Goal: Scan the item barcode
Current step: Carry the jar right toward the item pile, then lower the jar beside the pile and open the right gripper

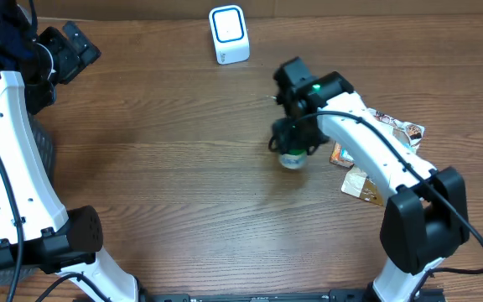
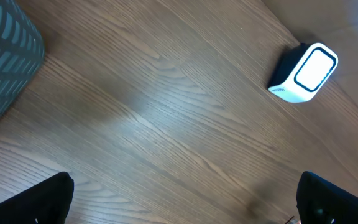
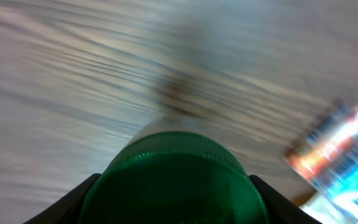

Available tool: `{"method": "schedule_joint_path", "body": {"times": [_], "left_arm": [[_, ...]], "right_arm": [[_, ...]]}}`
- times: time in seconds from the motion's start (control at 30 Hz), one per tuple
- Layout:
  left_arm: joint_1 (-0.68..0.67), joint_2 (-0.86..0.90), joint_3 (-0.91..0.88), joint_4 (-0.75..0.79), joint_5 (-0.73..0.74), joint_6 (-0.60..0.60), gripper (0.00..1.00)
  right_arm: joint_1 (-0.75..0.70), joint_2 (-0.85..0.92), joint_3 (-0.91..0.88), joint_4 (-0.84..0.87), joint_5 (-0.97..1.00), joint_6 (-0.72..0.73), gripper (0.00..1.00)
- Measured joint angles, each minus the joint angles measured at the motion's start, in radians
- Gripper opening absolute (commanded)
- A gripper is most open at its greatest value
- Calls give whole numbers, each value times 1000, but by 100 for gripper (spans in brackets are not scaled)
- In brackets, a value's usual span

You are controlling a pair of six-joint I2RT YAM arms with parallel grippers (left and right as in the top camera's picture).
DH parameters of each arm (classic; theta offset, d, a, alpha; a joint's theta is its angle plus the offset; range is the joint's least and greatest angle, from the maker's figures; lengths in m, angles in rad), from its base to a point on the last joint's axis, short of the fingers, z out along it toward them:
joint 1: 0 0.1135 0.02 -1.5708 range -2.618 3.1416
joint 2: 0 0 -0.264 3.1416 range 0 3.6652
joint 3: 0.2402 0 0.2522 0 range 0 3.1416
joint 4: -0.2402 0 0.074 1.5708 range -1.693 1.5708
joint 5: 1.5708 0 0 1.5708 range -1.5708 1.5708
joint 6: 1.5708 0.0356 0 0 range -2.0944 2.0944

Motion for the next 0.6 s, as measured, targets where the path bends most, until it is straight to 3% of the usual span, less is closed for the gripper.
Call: {"method": "schedule_joint_path", "body": {"times": [0.47,0.6], "left_arm": [[0,0,0,0,0,0,100],[0,0,0,0,0,0,99]], "right_arm": [[-238,-11,-170,150,35,32,23],[-296,-16,-175,151,39,35,45]]}}
